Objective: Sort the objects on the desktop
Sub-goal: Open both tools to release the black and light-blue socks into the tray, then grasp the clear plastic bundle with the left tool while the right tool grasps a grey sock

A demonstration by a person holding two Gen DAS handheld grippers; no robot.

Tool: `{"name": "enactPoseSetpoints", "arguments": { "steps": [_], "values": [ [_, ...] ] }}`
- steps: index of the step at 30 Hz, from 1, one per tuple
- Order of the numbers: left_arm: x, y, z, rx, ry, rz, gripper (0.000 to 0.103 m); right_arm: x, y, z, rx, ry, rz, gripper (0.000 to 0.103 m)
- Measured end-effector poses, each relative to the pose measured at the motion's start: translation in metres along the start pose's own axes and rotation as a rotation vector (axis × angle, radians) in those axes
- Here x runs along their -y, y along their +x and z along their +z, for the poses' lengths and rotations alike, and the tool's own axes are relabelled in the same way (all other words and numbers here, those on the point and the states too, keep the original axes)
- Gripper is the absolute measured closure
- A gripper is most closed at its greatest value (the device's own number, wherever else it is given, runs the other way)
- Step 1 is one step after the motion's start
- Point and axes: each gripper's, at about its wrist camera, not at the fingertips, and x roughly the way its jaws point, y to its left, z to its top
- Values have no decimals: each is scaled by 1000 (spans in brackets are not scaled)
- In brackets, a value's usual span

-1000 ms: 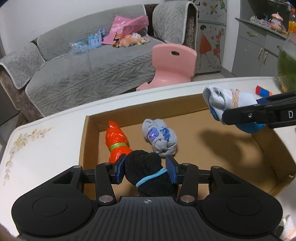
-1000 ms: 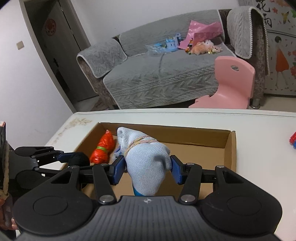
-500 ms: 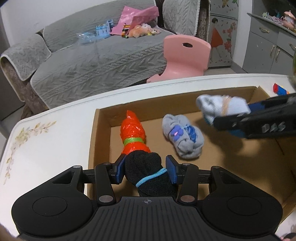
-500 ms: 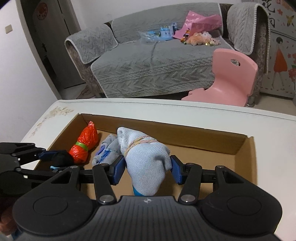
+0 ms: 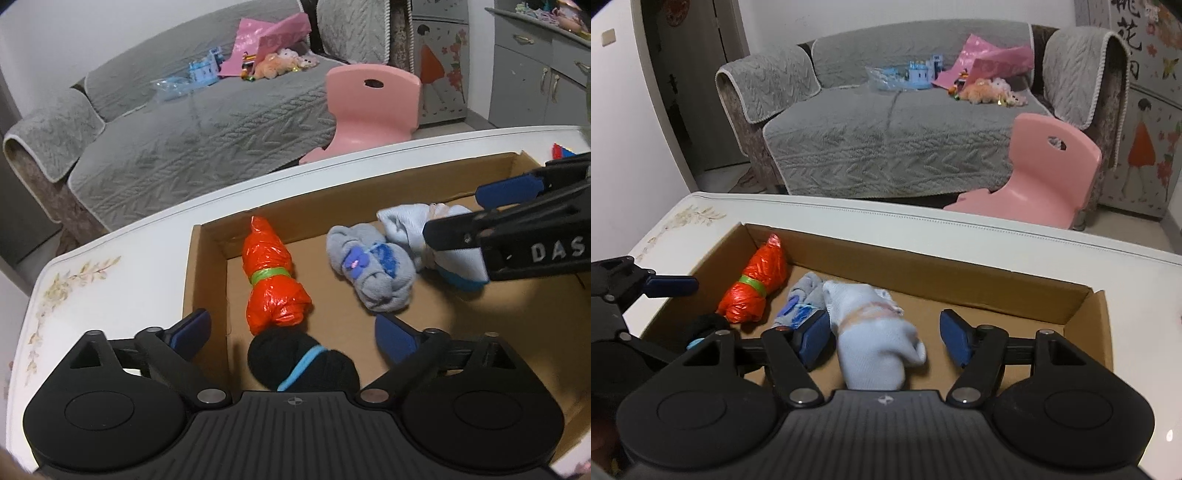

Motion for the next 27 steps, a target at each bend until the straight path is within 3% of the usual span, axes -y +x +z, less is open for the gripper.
{"name": "enactPoseSetpoints", "arguments": {
  "steps": [15, 27],
  "values": [
    [-6, -74, -15, 77, -44, -41, 0, -7, -80, -12, 101, 18, 38, 31],
    [-7, -143, -69, 120, -84, -65, 0, -21, -151, -62, 175, 7, 88, 21]
  ]
}}
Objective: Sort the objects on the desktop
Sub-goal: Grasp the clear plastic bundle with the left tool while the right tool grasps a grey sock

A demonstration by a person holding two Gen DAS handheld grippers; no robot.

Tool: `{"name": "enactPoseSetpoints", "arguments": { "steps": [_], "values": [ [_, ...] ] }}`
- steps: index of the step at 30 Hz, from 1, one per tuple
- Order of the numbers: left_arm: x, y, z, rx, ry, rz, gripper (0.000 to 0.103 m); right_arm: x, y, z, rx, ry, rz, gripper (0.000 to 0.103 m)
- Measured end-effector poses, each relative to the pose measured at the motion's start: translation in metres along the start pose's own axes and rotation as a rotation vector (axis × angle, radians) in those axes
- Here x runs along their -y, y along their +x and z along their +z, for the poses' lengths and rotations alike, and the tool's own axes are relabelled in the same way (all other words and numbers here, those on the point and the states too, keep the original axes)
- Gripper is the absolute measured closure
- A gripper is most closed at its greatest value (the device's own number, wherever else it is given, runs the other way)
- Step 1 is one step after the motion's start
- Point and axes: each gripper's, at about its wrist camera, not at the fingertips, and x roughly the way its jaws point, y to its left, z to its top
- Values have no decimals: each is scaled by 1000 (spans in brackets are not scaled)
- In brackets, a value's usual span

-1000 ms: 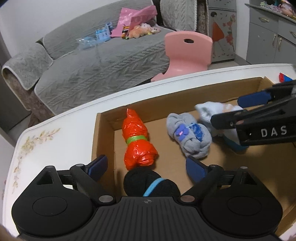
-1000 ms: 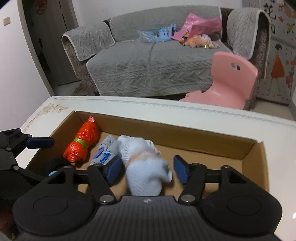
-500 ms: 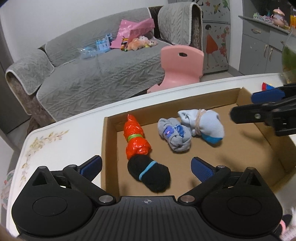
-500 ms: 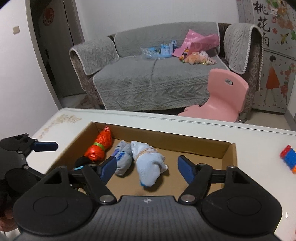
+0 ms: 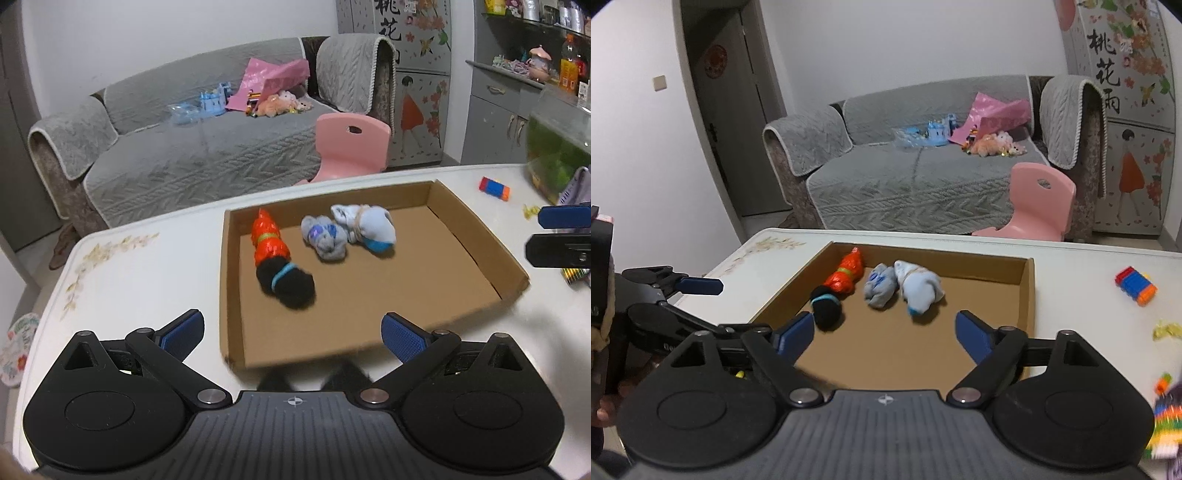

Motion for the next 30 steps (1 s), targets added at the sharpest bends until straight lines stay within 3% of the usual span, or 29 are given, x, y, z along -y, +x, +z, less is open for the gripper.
{"name": "enactPoseSetpoints", "arguments": {
  "steps": [19, 24, 30],
  "values": [
    [-9, -53, -129, -91, -55, 38, 0, -5, -51, -95, -8, 73, 29, 20],
    [-10, -56, -146, -101, -96, 27, 0, -9, -56, -115, -13, 70, 30, 20],
    [-7, -56, -148, -104, -149, 5, 0, -16, -45, -127, -36, -20, 24, 20]
  ]
}}
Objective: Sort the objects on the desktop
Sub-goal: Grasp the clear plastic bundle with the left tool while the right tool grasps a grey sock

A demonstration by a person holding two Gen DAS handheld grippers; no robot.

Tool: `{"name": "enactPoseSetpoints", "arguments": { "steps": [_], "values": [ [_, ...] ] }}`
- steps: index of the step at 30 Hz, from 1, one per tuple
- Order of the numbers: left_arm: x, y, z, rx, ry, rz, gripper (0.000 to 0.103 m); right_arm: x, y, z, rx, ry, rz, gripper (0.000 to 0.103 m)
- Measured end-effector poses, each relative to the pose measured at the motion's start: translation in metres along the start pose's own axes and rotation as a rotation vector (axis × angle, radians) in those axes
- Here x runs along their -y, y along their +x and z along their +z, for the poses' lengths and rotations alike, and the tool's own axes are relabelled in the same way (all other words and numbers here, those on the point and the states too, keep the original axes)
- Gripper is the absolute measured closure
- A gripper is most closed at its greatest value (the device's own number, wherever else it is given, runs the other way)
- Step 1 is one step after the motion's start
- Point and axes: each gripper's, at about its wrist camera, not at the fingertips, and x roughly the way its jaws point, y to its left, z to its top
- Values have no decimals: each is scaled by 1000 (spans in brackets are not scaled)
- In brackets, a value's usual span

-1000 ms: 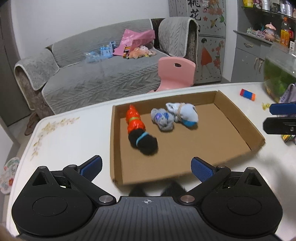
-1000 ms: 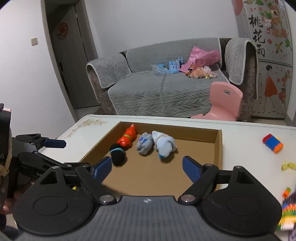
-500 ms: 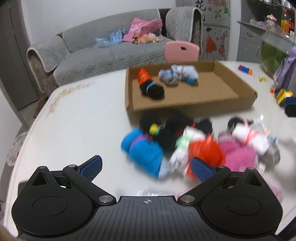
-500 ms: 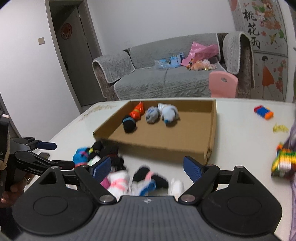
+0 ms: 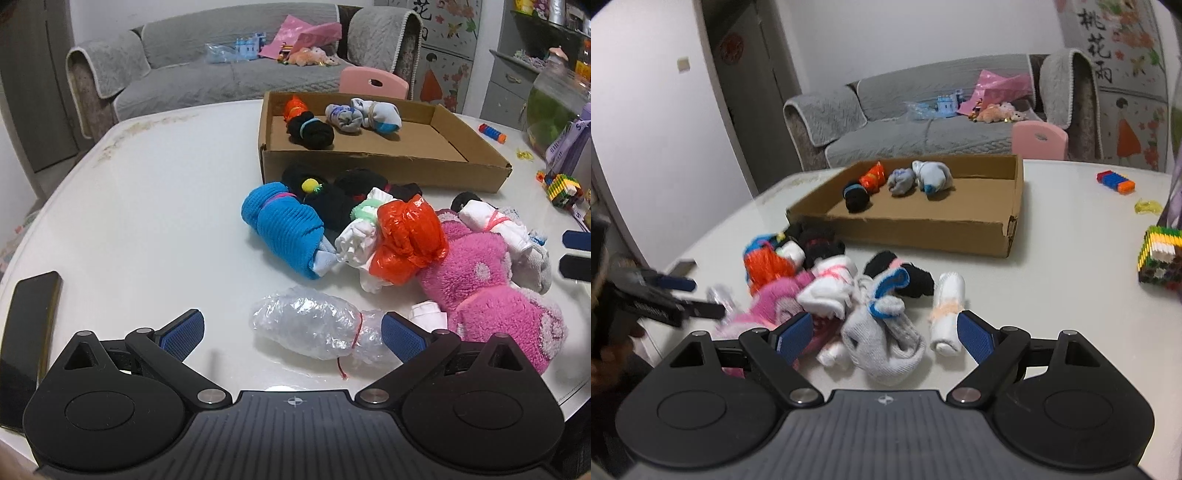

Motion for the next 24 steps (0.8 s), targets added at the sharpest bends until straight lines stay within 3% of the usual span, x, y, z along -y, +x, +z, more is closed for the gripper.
{"name": "enactPoseSetpoints", "arguments": {
  "steps": [17, 24],
  "values": [
    [-13, -1, -2, -24, -97, -34, 0, -25, 36, 3, -48, -274, 21, 20],
    [-15, -1, -5, -39, -122, -63, 0, -21, 47, -1, -94, -271, 50, 23]
  ]
}}
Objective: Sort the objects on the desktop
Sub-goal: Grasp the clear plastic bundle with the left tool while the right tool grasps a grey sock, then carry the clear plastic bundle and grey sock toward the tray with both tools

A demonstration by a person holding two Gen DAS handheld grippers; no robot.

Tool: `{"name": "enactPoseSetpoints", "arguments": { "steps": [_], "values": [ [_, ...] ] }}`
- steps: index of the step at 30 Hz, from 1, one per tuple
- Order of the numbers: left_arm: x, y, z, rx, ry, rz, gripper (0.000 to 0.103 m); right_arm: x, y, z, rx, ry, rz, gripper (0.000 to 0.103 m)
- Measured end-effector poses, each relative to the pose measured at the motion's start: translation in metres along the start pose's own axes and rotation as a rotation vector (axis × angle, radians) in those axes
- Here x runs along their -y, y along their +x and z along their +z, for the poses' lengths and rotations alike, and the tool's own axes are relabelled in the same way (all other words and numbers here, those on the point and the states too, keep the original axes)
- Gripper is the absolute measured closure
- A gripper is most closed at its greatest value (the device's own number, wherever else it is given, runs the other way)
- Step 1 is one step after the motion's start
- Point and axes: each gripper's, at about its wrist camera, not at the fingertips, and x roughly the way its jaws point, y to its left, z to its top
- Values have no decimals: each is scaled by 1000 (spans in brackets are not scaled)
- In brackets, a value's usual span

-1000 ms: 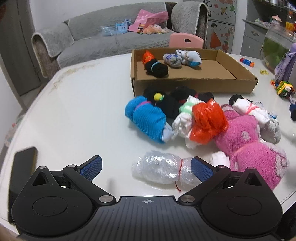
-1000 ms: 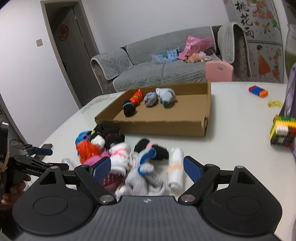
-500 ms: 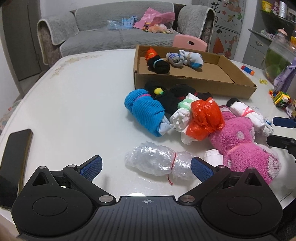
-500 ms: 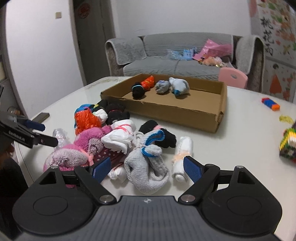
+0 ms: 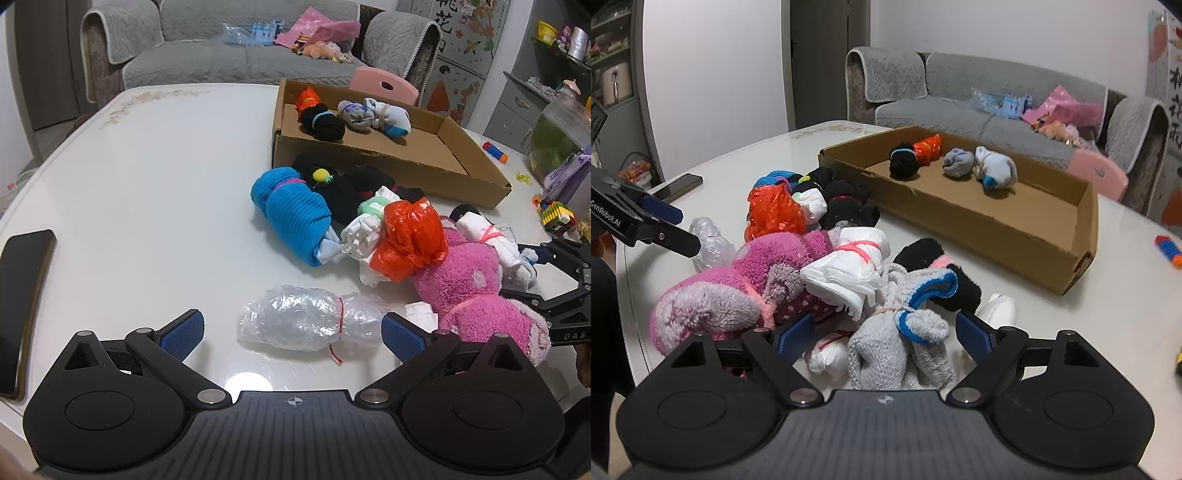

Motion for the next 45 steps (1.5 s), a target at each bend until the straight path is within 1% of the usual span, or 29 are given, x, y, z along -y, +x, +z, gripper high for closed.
{"name": "enactPoseSetpoints", "arguments": {
  "steps": [5, 7, 10, 13, 14, 16, 17, 19, 20, 21, 22, 23, 24, 25, 31, 35, 40, 45],
  "values": [
    [8, 8, 0, -7, 0, -7, 0, 5, -1, -7, -8, 31, 27, 26],
    [12, 12, 2, -7, -1, 2, 0, 7, -2, -9, -8, 40, 29, 27],
    [14, 22, 5, -20, -15, 2, 0, 11, -2, -10, -3, 60, 41, 38],
    [14, 29, 4, -31, -37, -9, 0, 13, -4, -10, 2, 69, 50, 40],
    [15, 30, 3, -24, -36, -1, 1, 14, -4, -11, 2, 74, 56, 41],
    [16, 30, 2, -15, -29, 12, 2, 17, -5, -12, 3, 86, 71, 47],
    [17, 30, 2, -10, -29, 13, 3, 16, -6, -13, 5, 89, 75, 47],
    [17, 29, 2, -3, -25, 20, 7, 18, -9, -13, 10, 97, 80, 52],
    [18, 28, 1, 5, -20, 27, 9, 19, -9, -13, 12, 105, 82, 53],
    [18, 27, 1, 10, -15, 36, 17, 19, -10, -13, 14, 112, 85, 54],
    [18, 25, 1, 14, -11, 37, 27, 20, -11, -13, 17, 117, 84, 55],
    [17, 25, 2, 17, -11, 32, 33, 20, -12, -14, 20, 122, 82, 55],
    [16, 23, 2, 17, -11, 24, 44, 22, -13, -13, 24, 129, 85, 56],
    [16, 23, 3, 14, -7, 20, 47, 24, -14, -13, 30, 140, 90, 56],
    [14, 19, 0, 16, 25, 22, 53, 32, -21, -11, 74, 193, 98, 56],
    [14, 14, -1, 25, 30, 17, 54, 39, -26, -10, 103, 228, 104, 56],
    [15, 6, 2, 46, 48, 44, 55, 42, -30, -10, 122, 249, 110, 56],
    [17, -7, 14, 84, 83, 76, 55, 50, -37, -10, 160, 291, 123, 57]
  ]
}}
